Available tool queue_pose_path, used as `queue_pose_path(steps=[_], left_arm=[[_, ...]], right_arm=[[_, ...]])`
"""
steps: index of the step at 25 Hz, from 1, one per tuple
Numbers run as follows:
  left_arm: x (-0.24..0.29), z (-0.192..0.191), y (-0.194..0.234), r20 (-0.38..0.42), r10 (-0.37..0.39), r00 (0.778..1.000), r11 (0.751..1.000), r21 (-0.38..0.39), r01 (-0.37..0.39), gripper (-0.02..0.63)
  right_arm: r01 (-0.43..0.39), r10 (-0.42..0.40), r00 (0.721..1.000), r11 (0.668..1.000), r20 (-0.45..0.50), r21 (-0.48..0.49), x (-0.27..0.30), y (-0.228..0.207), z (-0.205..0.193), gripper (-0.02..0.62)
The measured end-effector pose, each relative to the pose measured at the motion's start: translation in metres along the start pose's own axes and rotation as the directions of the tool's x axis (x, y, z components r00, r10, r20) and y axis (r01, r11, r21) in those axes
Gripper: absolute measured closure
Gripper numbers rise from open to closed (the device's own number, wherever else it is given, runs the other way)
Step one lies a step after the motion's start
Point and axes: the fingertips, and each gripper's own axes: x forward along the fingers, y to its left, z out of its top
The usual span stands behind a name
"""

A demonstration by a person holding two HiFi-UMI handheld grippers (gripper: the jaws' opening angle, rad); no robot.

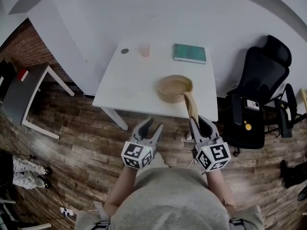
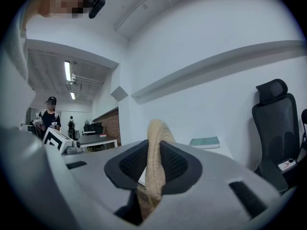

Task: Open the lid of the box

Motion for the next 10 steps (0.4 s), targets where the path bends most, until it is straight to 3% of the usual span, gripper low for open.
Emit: queue_pose_path(steps=[10], left_arm=[[0.0072,-0.0002,0.0089,0.000,0.027,1.000,1.000,-0.008,-0.027,0.519]], right_arm=[[0.001,-0.001,1.000,1.000,-0.006,0.002,0.0070,-0.0078,-0.0035,0.520]])
